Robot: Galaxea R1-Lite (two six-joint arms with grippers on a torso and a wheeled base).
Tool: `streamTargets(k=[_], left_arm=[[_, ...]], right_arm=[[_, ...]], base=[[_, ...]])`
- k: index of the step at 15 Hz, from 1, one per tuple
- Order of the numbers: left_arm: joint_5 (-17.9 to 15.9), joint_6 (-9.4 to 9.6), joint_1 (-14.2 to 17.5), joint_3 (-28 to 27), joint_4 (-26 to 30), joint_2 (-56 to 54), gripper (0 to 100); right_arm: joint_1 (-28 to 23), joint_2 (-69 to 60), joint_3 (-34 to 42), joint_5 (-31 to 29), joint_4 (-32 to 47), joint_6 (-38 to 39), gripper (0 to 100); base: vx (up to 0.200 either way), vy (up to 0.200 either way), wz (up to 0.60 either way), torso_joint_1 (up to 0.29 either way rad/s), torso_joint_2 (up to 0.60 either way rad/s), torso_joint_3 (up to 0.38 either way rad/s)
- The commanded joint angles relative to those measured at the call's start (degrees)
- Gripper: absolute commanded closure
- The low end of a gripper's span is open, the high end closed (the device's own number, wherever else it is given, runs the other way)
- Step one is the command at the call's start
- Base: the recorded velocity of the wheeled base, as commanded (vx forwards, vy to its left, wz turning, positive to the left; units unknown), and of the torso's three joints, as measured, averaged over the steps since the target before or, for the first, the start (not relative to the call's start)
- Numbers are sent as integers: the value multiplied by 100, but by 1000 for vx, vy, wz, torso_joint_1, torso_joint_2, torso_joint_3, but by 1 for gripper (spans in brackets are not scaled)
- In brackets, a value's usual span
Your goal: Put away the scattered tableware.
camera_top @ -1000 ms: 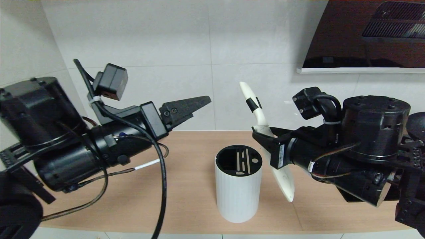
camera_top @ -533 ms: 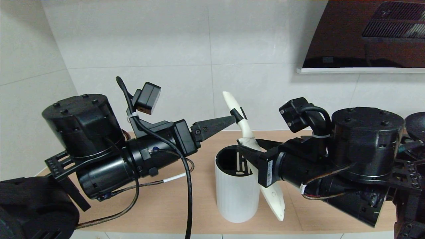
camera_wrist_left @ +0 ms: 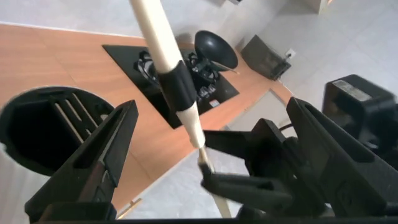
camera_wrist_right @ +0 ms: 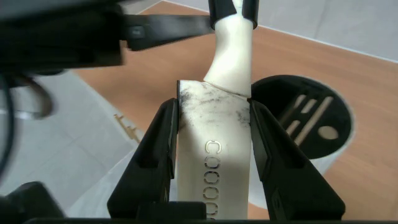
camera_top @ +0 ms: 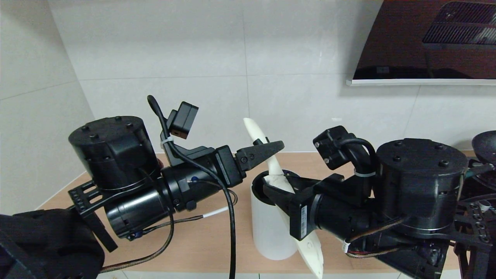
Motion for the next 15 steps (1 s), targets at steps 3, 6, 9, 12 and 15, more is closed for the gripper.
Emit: streamTargets(k=[3,6,9,12,15], left_arm=[[127,8,-1,-16,-286,180,0],[135,8,-1,-16,-286,224,0],[135,8,-1,1,-286,233,100],[127,167,-10,28,-286,241,100],[127,167,-10,28,-295,241,100]], right_arm=[[66,-73,55,18,-2,-5,100],[102,-81,90,36,-2,-5,100],[110,-81,108,36,-2,-5,100],[110,-81,116,36,-20,-14,100],[110,-81,125,36,-29,-14,100]], base=[[0,0,0,0,0,0],[0,0,0,0,0,0],[0,0,0,0,0,0],[0,0,0,0,0,0],[0,0,0,0,0,0]])
